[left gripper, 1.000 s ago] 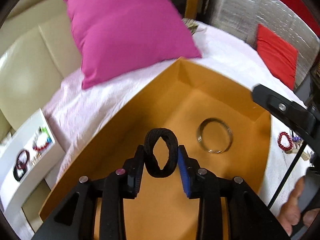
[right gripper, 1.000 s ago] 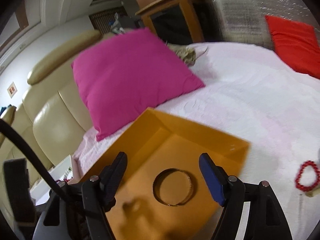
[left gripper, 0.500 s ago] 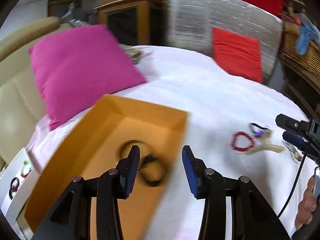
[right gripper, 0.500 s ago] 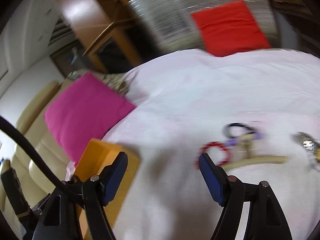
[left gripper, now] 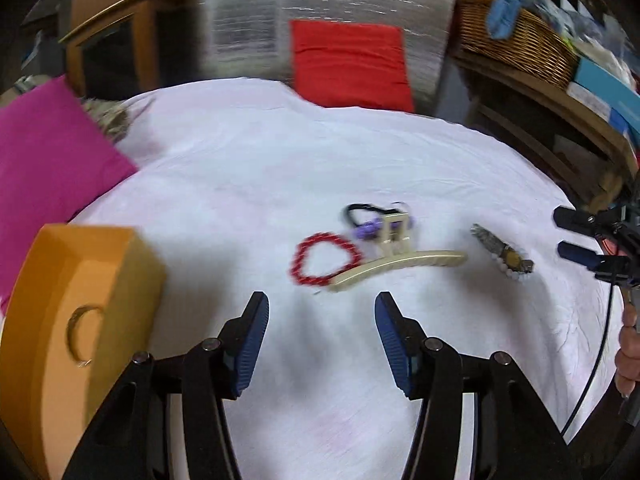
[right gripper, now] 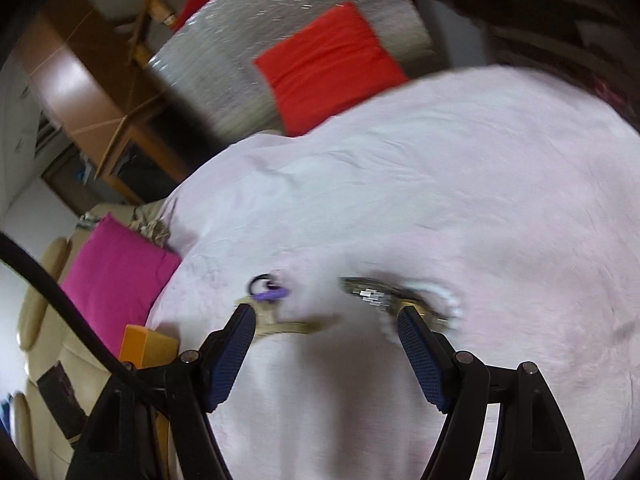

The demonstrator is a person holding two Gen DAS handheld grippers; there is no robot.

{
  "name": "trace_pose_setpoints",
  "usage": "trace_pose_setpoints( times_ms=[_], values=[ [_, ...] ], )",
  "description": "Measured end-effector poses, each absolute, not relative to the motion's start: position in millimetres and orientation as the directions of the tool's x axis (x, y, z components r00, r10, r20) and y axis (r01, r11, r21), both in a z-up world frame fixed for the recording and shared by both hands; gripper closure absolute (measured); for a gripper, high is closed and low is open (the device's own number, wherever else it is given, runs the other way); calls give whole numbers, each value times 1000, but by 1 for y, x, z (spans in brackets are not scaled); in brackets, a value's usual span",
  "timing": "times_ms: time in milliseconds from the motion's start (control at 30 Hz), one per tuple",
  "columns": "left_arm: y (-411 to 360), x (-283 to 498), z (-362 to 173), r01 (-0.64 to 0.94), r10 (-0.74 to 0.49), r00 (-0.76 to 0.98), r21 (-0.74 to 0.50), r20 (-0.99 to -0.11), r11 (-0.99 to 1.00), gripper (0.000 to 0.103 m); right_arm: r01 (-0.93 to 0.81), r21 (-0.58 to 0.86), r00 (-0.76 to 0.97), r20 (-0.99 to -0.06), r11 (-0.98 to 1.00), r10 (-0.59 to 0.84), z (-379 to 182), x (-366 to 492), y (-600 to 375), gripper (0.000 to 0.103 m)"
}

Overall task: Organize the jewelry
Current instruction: 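Grasp the silver watch with the right tool while the left tool grasps the beige claw clip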

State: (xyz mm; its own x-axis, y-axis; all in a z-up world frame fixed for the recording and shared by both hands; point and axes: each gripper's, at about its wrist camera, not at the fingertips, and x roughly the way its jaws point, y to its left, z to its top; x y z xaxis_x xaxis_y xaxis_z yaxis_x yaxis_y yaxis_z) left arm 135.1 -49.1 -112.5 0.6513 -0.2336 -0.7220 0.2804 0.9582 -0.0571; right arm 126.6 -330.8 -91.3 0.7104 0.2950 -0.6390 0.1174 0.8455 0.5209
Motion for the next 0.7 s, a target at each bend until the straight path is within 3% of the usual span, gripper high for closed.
trace_pose_setpoints(
  times_ms=[200, 467, 700],
  values=[
    [-72, 148, -123, 384, -283, 633, -25, -720, 923, 47, 138, 585, 686, -638, 799, 349, -117, 148, -354, 40],
    [-69, 171, -140, 491, -403, 557, -103, -726, 865, 47, -11, 368, 641, -711, 930, 289, -116, 177, -309, 40],
    [-74, 179, -149, 549, -439, 512, -111, -739, 828, 47, -55, 196, 619, -762, 979, 188, -134, 193, -284, 40]
  ],
)
